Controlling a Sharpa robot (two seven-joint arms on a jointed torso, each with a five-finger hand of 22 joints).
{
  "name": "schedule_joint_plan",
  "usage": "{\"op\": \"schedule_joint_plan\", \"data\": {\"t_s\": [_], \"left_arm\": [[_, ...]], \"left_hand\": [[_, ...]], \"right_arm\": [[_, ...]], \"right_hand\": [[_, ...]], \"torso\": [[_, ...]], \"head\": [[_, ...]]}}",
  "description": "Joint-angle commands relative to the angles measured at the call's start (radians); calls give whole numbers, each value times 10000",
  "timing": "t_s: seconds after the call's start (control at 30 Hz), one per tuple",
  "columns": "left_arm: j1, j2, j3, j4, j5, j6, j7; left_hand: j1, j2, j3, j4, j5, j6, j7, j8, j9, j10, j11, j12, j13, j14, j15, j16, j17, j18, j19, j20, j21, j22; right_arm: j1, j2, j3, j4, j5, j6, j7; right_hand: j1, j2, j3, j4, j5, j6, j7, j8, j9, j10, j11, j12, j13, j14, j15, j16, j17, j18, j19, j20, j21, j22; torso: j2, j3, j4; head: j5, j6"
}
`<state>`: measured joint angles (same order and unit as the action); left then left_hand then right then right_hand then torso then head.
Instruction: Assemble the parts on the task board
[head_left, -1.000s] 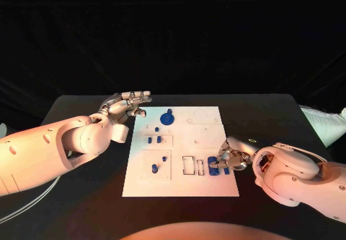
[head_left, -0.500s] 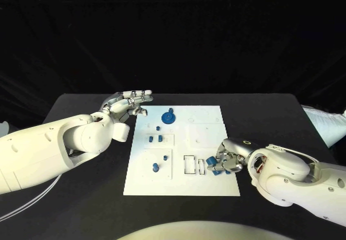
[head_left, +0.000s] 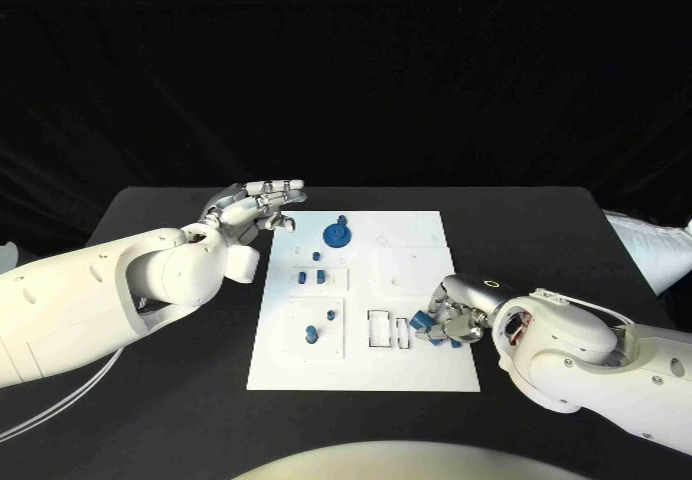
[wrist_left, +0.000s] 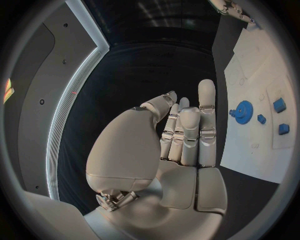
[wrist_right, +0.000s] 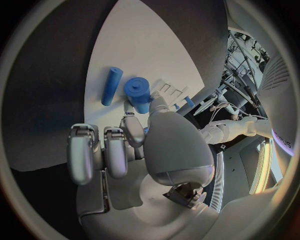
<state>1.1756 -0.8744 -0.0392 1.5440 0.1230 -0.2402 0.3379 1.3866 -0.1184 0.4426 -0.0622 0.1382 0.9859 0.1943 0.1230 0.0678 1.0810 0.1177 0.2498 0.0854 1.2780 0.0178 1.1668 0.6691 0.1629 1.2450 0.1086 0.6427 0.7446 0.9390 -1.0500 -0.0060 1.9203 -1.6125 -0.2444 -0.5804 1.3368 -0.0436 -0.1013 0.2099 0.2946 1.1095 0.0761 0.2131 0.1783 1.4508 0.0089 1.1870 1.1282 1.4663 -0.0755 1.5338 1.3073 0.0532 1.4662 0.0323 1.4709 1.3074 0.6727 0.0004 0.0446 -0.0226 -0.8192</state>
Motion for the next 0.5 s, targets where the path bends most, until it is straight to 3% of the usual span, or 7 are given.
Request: {"op": "schedule_joint_plan", "data": {"t_s": [0.03,0.23,0.5], "left_arm": [[4,14,4,20,10,211,29],[3,23,0,15,10,222,31],[2,33,-3,21,10,228,36]], "left_hand": [[-60,45,-8,-34,-11,-67,2,65,6,-77,-24,28,-16,-32,43,40,-9,186,-16,75,-17,9],[-60,45,-8,-34,-11,-67,2,65,6,-77,-24,28,-16,-32,43,40,-9,186,-16,75,-17,9],[-52,47,-4,-44,-10,-72,1,70,6,-85,-25,37,-17,-33,44,46,-3,187,-19,75,-17,10]], "right_arm": [[-59,-89,-32,92,354,-740,-155],[-23,-224,61,474,1268,-1981,-87],[21,-131,113,692,2171,-2280,-70]], "right_hand": [[843,713,131,-16,172,162,-123,64,85,454,-246,1823,2921,906,-59,41,1915,-180,457,-68,41,1164],[933,677,397,-76,661,96,-124,26,142,420,-253,1730,2900,909,-71,47,1930,-183,459,-94,44,1173],[721,621,509,90,733,126,-122,29,187,450,-251,1761,2947,920,-68,72,1983,-195,482,-92,79,1227]], "torso": [[-5,4,-4],[-1,3,1],[10,-2,16]], "head": [[1,20],[-21,37],[-17,39]]}}
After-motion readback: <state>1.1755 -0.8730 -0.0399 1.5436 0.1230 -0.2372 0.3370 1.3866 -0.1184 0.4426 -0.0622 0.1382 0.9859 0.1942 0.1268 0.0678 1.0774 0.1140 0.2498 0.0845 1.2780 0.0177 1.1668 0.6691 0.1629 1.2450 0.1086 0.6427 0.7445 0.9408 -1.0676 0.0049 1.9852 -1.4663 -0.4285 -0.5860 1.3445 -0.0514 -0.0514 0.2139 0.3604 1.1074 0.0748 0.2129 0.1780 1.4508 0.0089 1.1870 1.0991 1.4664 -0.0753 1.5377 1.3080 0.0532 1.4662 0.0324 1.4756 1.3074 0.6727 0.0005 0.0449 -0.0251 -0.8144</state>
